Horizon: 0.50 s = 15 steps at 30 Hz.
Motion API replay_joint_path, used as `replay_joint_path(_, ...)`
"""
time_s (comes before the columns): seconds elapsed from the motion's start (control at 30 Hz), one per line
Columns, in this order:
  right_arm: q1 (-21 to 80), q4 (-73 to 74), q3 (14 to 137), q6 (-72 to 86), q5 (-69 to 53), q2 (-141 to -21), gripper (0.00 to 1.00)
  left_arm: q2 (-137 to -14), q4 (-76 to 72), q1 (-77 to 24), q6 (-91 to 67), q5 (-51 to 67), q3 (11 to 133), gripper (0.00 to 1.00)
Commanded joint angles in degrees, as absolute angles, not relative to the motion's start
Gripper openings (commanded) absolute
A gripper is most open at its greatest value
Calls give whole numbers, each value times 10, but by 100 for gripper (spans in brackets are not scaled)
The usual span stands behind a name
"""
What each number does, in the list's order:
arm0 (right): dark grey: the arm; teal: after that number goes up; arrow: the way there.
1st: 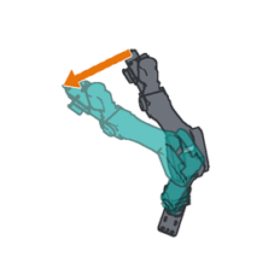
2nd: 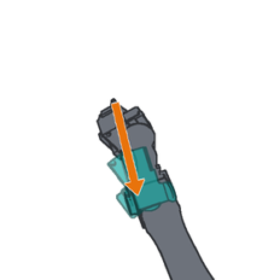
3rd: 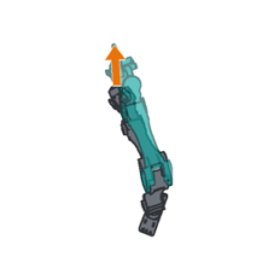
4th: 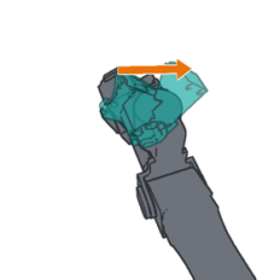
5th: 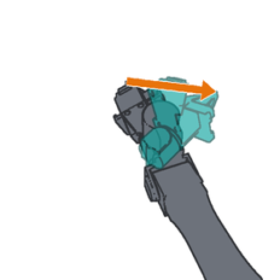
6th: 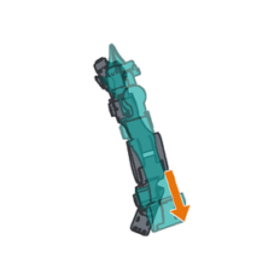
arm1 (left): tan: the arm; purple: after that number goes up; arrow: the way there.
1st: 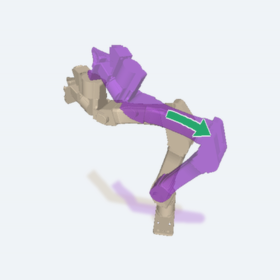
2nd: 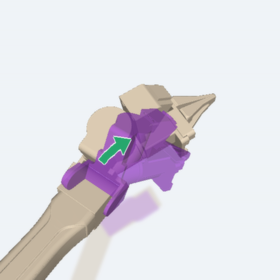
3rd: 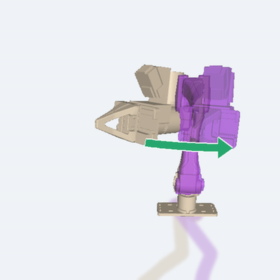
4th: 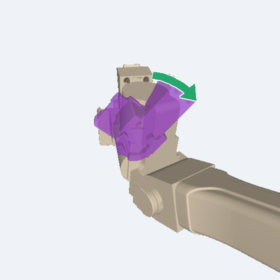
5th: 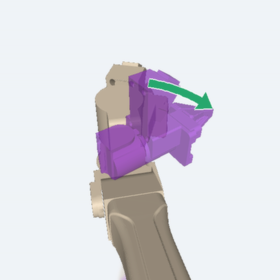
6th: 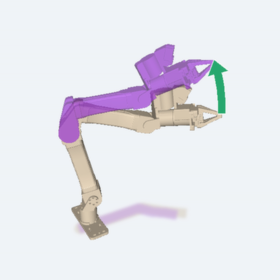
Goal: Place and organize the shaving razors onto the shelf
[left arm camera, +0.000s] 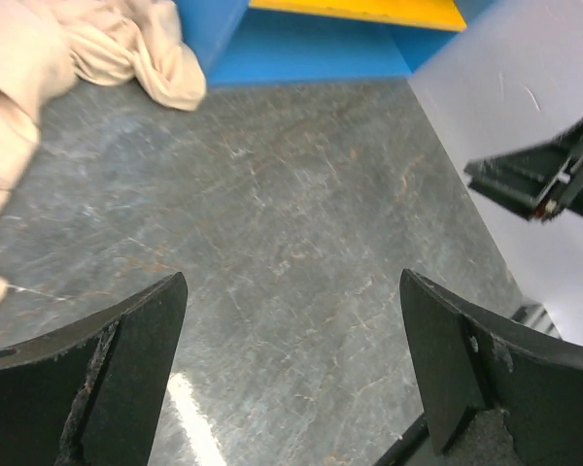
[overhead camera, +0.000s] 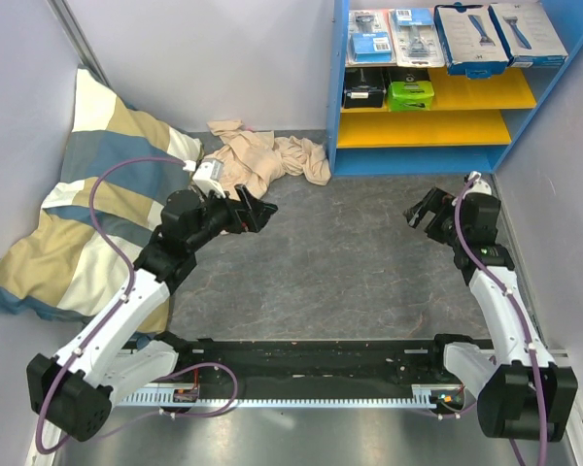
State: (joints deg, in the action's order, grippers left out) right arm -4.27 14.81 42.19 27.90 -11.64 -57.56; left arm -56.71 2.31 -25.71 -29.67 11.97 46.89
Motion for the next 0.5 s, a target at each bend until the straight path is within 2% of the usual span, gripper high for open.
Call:
replay_joint_path(0.0, -41, 185, 389, 245, -86, -528, 98, -534, 73, -254, -249, 57, 467, 97)
replay_joint_path(0.47, -41, 163, 347, 231, -6, -495, 98, -533, 76, -254, -235, 60, 436, 100)
